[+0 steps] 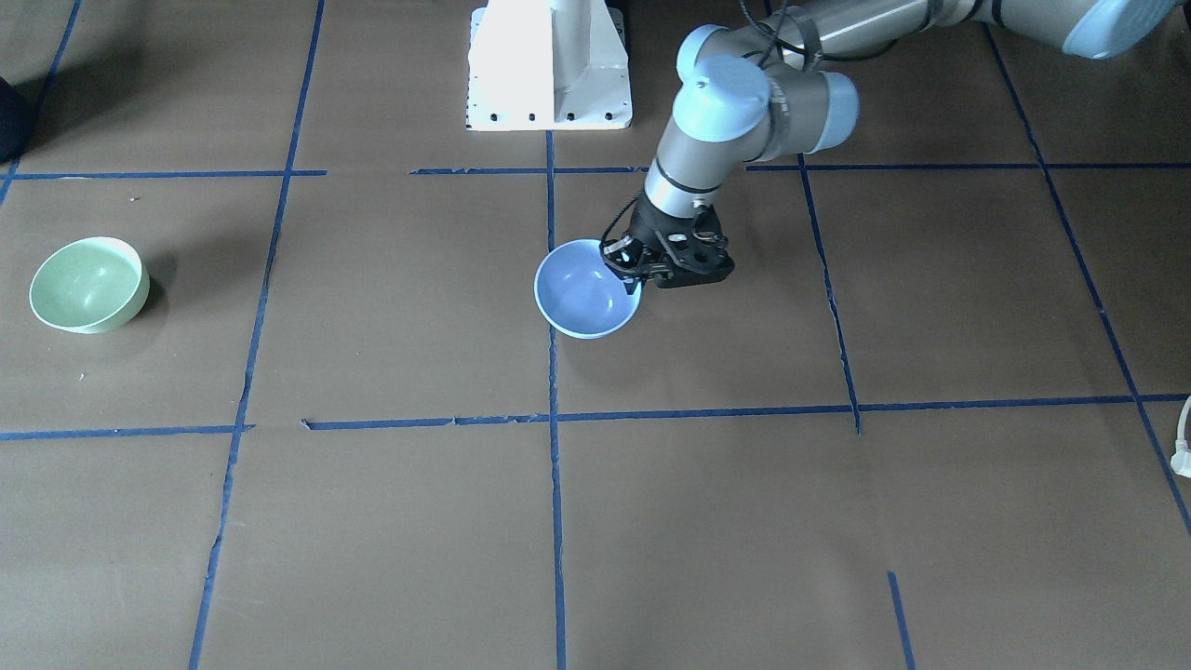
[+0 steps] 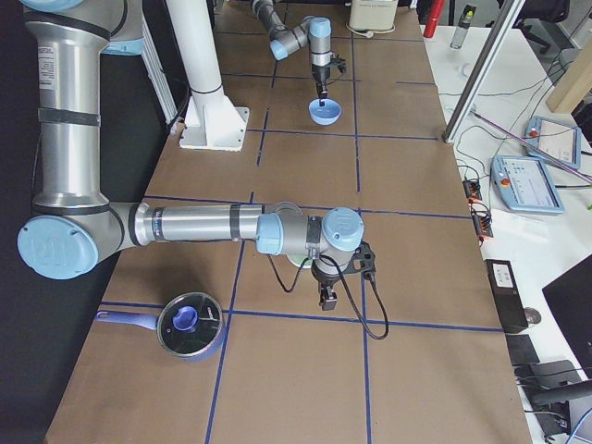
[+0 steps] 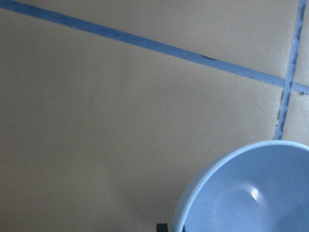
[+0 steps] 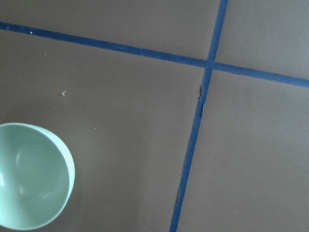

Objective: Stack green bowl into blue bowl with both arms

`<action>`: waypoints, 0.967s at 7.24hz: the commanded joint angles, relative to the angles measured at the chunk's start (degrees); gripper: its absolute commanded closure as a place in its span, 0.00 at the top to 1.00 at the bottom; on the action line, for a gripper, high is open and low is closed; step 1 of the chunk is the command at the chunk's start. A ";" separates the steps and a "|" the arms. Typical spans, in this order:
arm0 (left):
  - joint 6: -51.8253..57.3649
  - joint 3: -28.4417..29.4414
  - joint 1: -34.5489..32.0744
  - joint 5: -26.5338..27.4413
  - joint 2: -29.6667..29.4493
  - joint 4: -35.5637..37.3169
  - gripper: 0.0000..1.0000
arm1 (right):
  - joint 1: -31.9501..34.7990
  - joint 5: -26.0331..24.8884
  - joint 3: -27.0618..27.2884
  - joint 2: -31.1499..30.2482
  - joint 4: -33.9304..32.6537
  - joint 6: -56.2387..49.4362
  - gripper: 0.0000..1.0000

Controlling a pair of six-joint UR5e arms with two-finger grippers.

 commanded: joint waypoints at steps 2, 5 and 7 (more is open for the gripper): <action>-1.19 2.65 3.05 2.62 -2.05 0.08 0.03 | 0.00 0.00 -0.07 0.00 0.00 0.00 1.00; -0.66 1.60 3.14 2.36 -1.96 0.25 0.99 | 0.00 0.09 0.02 0.26 0.00 0.18 1.00; 3.88 -4.26 -0.96 -4.00 1.88 2.87 1.00 | 0.00 1.05 0.37 1.22 0.09 2.55 1.00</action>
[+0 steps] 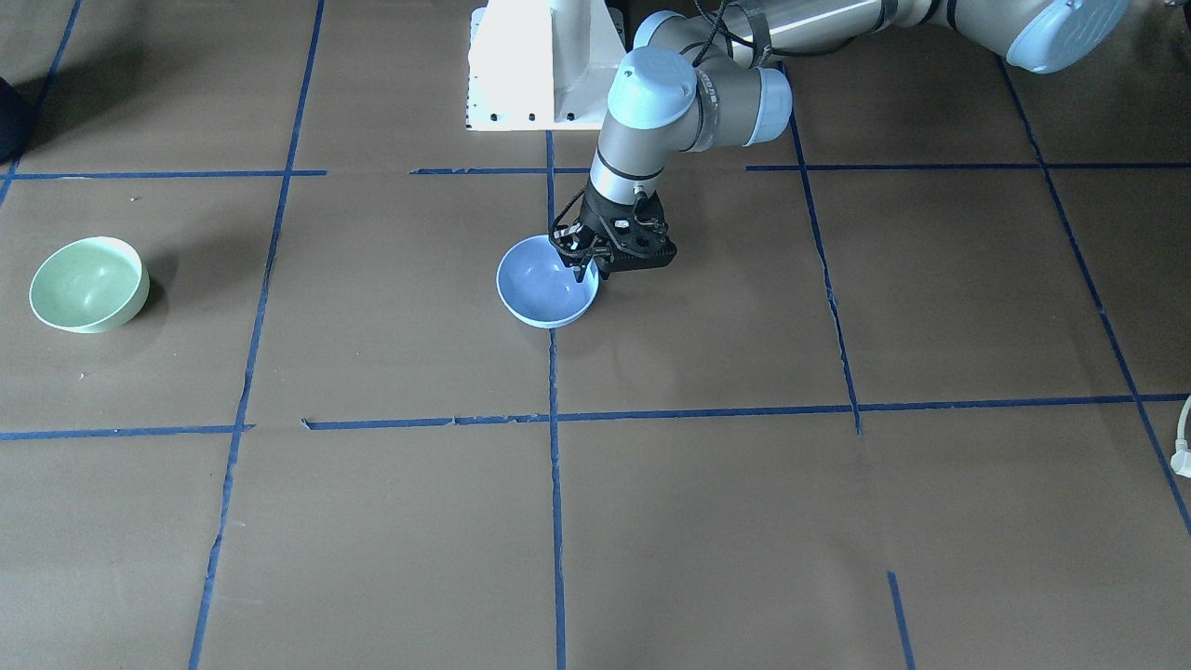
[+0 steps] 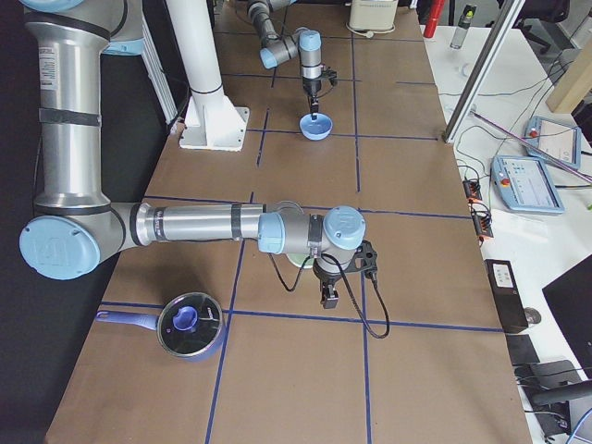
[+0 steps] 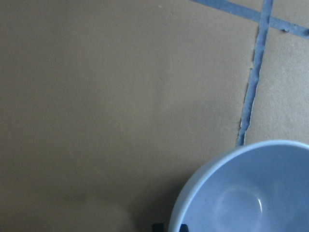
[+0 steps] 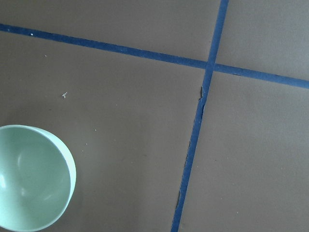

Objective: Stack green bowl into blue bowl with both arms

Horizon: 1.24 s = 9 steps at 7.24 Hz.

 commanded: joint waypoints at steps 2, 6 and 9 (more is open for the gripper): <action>23.76 -16.22 -12.89 -13.03 13.28 15.00 1.00 | -0.78 2.00 0.21 0.58 4.52 1.63 1.00; 74.39 -16.85 -41.40 -21.63 33.27 20.77 1.00 | -3.16 2.46 1.61 0.93 9.71 10.22 1.00; 103.74 -3.48 -63.24 -27.73 39.95 20.25 1.00 | -5.88 2.19 1.52 -1.35 22.71 25.86 1.00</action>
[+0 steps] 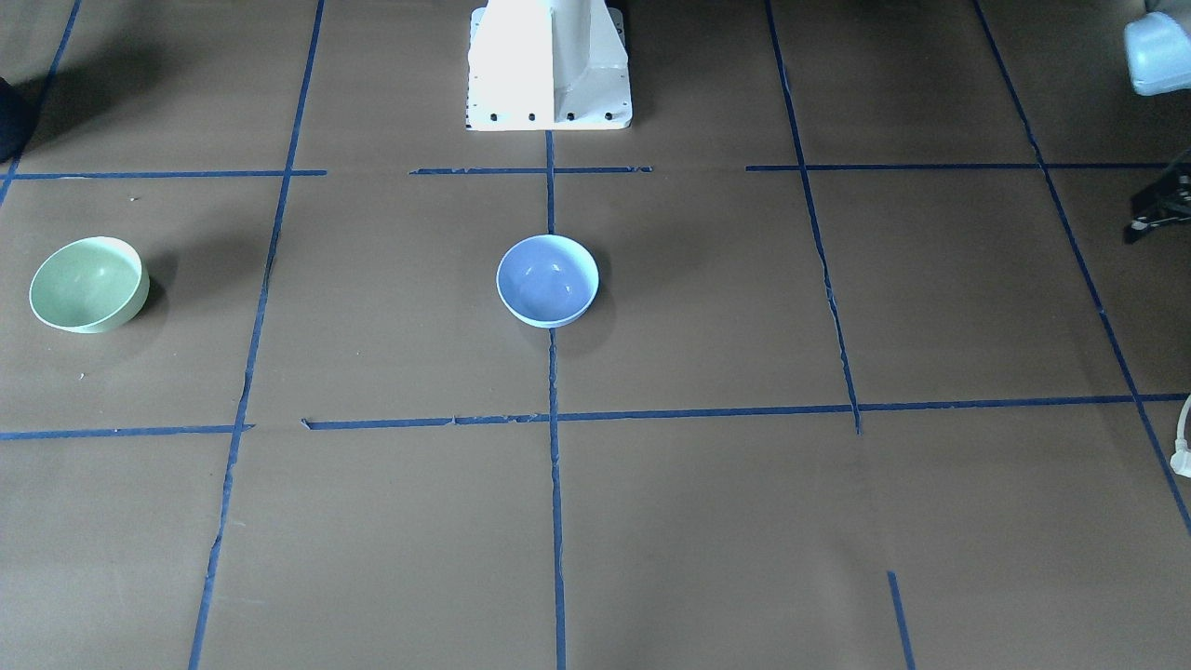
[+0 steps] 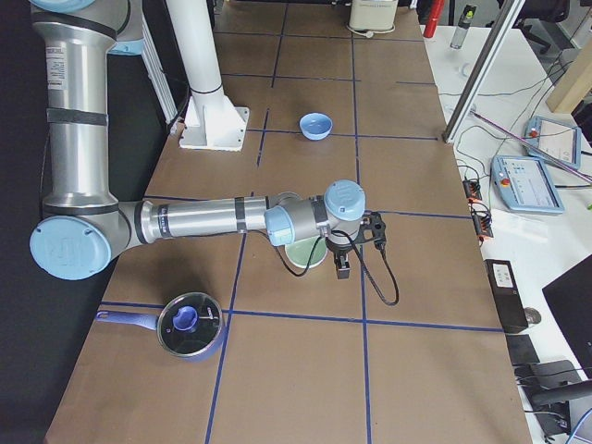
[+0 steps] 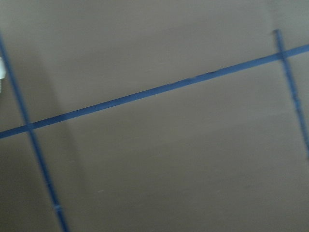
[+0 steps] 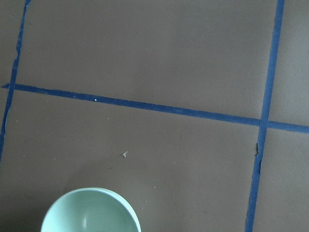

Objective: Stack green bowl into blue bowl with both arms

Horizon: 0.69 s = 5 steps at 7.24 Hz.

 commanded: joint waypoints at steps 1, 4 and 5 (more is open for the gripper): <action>11.19 3.27 -9.17 -1.30 5.08 -0.26 1.00 | -3.29 -1.40 -0.37 -4.66 10.97 8.97 1.00; 10.33 3.27 -9.10 -3.06 4.93 -0.43 1.00 | -7.78 -4.84 -10.78 -7.86 34.93 20.48 1.00; 9.81 3.18 -9.10 -3.06 4.84 -0.43 1.00 | -11.88 -5.97 -11.53 -7.77 42.15 29.65 1.00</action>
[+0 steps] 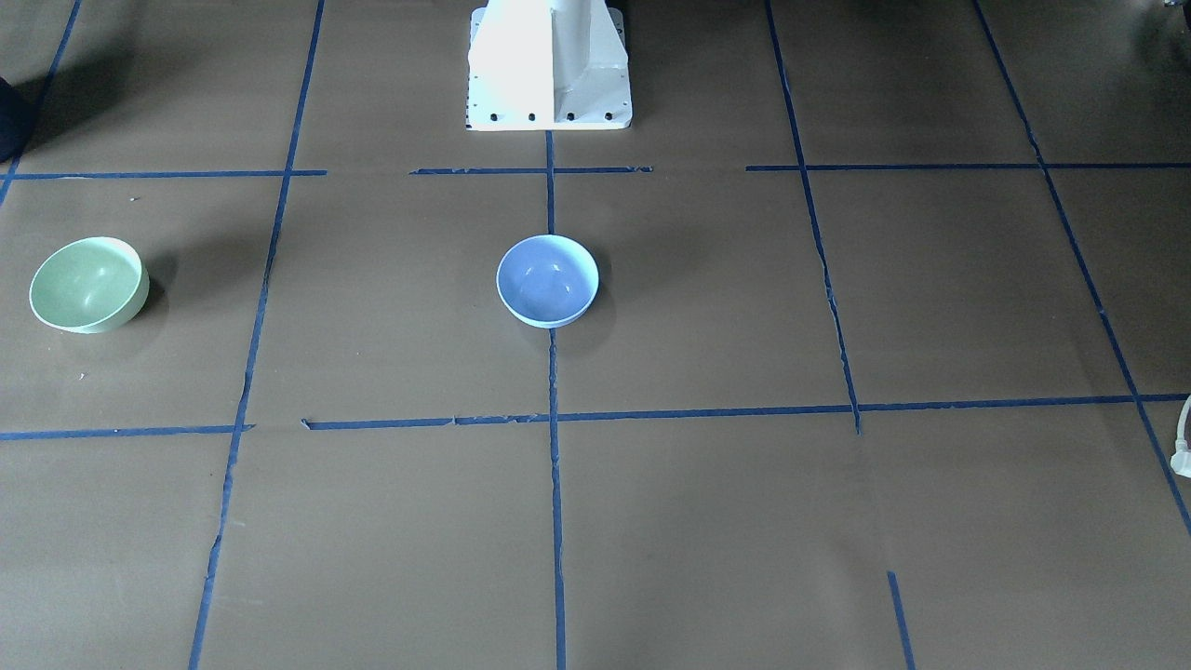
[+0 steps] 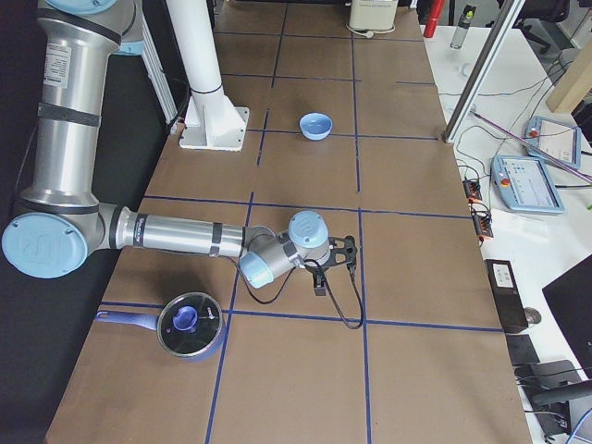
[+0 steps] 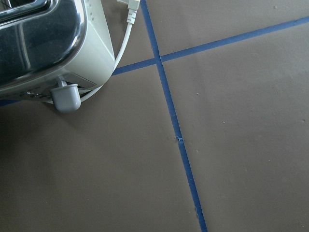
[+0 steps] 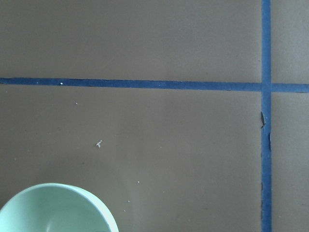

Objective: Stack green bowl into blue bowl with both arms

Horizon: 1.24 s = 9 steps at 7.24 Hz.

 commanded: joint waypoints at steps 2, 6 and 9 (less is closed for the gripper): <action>-0.83 -0.17 -0.05 -1.35 0.03 -0.13 1.00 | -10.61 -4.68 -2.39 -0.46 12.27 12.58 0.99; -0.83 -0.17 -0.13 -1.35 0.12 -0.21 1.00 | -15.30 -8.14 -1.25 -2.57 12.45 12.67 0.00; -0.74 -0.35 -0.13 -1.35 0.12 -0.21 1.00 | -15.12 -6.37 2.26 -3.28 11.75 16.25 0.00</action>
